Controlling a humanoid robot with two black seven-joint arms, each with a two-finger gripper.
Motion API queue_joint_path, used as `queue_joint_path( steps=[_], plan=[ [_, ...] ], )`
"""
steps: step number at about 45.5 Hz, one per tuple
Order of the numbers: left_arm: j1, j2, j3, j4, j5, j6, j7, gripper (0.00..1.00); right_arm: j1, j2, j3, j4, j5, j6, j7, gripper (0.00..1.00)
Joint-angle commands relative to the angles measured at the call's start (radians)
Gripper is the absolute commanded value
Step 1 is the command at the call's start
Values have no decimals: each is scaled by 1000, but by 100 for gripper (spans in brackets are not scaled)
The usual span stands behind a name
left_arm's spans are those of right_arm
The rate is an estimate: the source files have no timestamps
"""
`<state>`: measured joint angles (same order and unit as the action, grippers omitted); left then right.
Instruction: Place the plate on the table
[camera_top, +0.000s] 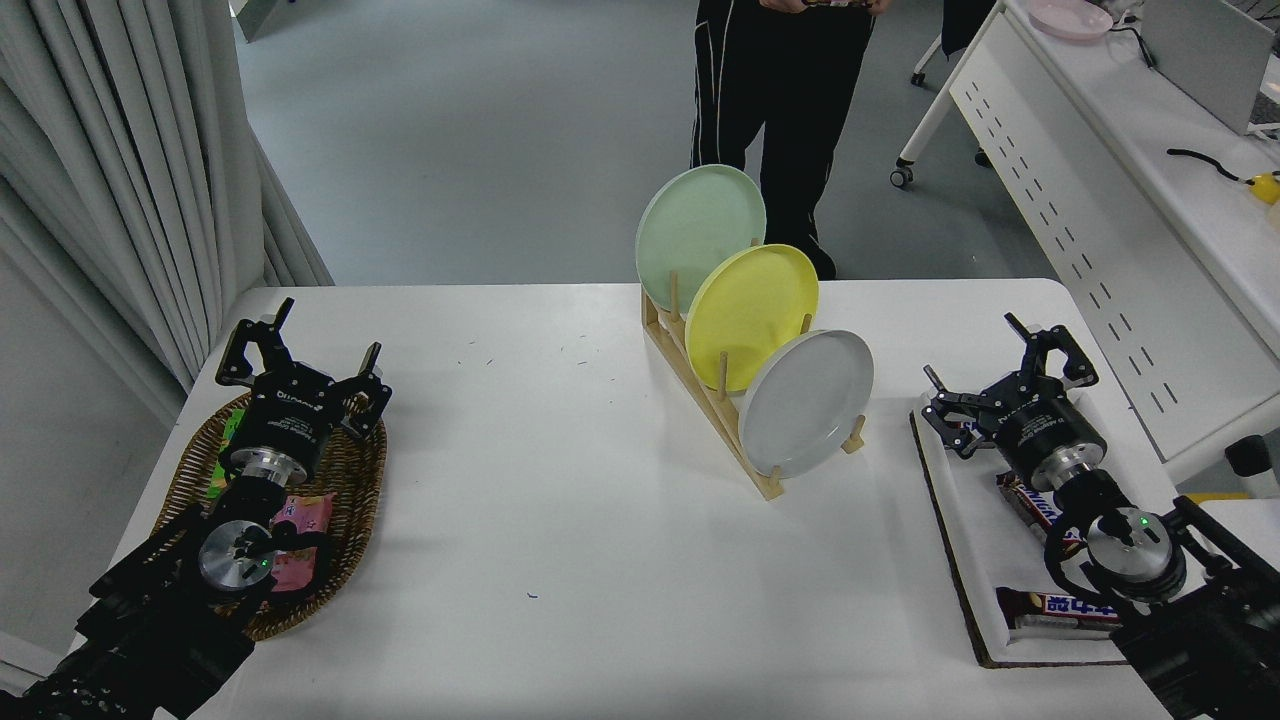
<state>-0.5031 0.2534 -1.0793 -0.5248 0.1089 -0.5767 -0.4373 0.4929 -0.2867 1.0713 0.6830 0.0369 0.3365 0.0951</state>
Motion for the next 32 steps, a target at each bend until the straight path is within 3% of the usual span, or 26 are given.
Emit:
queue_joint_path(
  steps=[1,19,32],
  plan=[
    [0,0,-1,0,0,0,0,100,1,1,-2,-3,0,-5,0,100],
    [0,0,-1,-1,0,0,0,100,85,-15,-93,-17,-6,-114,-1,100],
    [0,0,-1,0,0,0,0,100,174,-123,-413,-11,-3,-116,-2,100]
  ],
)
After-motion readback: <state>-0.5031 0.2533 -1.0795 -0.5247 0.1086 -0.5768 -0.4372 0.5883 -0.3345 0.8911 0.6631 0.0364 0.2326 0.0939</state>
